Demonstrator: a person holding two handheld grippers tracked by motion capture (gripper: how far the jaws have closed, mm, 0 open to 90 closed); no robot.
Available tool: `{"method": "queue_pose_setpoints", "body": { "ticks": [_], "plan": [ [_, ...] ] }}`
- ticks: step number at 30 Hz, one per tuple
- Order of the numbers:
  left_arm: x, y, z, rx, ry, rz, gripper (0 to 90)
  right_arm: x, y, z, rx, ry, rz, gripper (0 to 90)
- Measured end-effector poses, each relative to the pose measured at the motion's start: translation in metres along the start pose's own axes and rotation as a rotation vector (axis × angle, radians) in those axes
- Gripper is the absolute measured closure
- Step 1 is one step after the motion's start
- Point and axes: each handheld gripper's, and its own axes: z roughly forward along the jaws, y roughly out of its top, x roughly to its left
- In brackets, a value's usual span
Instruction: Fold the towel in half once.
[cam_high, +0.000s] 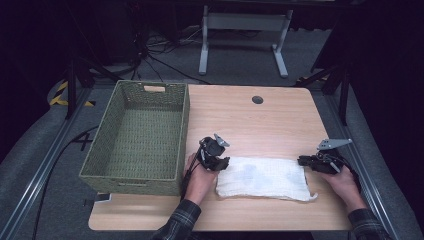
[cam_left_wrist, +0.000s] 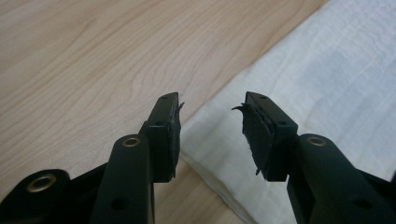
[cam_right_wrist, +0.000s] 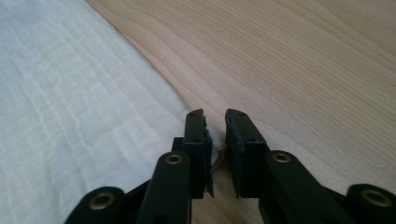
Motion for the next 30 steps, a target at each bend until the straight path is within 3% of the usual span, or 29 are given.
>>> {"method": "queue_pose_setpoints", "body": {
  "ticks": [6,9,14,18,22,30],
  "plan": [
    [0.004,0.000,0.006,0.012,0.023,-0.006,57.4,0.002,0.000,0.000,0.001,0.004,-0.008,85.5],
    [0.010,-0.003,0.014,0.038,0.029,-0.025,57.9,0.002,0.000,0.000,0.002,0.005,-0.009,85.6],
    [0.013,-0.008,0.021,0.066,0.040,-0.022,59.7,0.003,0.001,0.000,0.006,0.000,-0.021,86.2],
    [0.015,-0.010,0.021,0.059,-0.003,-0.032,67.5,0.003,0.001,0.000,0.008,0.000,-0.024,86.9],
    [0.016,-0.010,0.020,0.066,-0.056,-0.053,83.0,0.005,0.002,0.000,0.015,-0.018,-0.052,88.0],
    [0.017,-0.005,0.016,0.022,-0.052,-0.039,85.4,-0.002,0.008,-0.006,-0.003,-0.080,-0.063,88.3]
  ]
}}
